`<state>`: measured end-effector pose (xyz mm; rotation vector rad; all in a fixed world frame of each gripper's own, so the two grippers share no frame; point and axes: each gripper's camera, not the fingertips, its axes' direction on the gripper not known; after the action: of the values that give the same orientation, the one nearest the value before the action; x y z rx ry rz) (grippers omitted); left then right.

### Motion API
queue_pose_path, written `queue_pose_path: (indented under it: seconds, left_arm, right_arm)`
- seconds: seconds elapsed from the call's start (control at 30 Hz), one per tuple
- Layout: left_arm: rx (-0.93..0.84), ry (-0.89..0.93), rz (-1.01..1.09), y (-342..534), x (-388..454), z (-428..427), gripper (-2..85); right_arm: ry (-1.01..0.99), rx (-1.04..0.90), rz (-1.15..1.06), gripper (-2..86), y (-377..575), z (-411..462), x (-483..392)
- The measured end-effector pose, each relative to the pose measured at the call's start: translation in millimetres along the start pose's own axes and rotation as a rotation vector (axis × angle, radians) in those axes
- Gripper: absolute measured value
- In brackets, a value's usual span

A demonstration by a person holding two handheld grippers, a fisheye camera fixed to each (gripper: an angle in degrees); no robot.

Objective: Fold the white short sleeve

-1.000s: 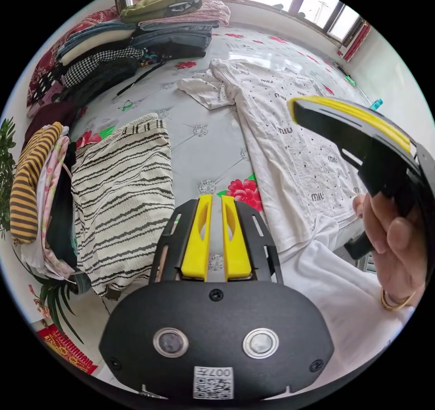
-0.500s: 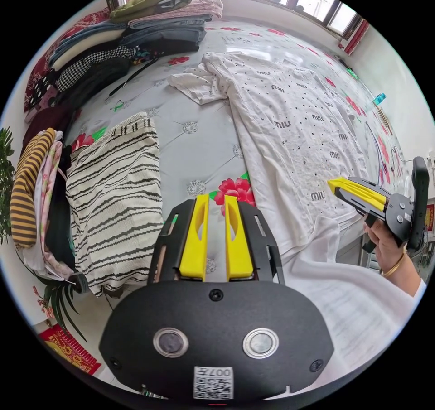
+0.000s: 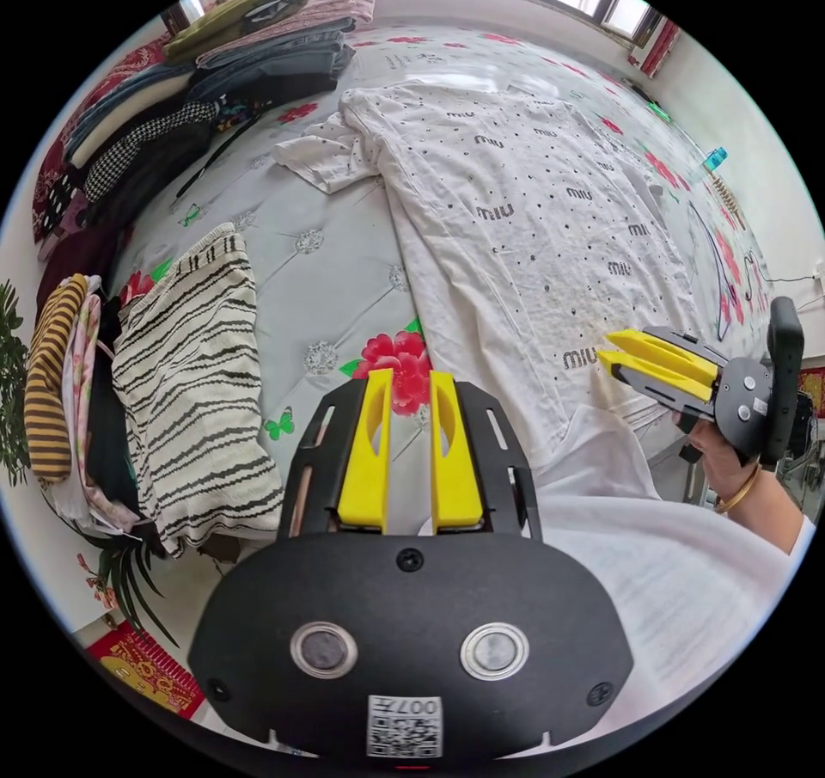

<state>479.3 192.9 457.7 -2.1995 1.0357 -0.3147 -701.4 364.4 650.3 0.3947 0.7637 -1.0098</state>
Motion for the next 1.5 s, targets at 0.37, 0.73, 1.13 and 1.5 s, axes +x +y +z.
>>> queue_pose_path:
  seconds: [0.37, 0.73, 1.13, 1.5]
  left_arm:
    - [-0.034, -0.039, 0.013, -3, 36, 19, 7.5]
    - [-0.075, -0.056, 0.020, -1, 65, 33, 8.5]
    - [-0.074, 0.030, 0.079, 30, 55, 29, 12.0]
    - [-0.070, 0.048, 0.181, 41, 69, 44, 10.8]
  right_arm:
    - [0.067, 0.192, 0.247, 9.7, 137, -100, 145]
    - [0.044, 0.116, 0.402, 13.7, 246, -121, 227]
    - [0.031, 0.142, 0.332, 11.7, 253, -132, 243]
    - [-0.100, 0.079, 0.165, 8.9, 222, -113, 233]
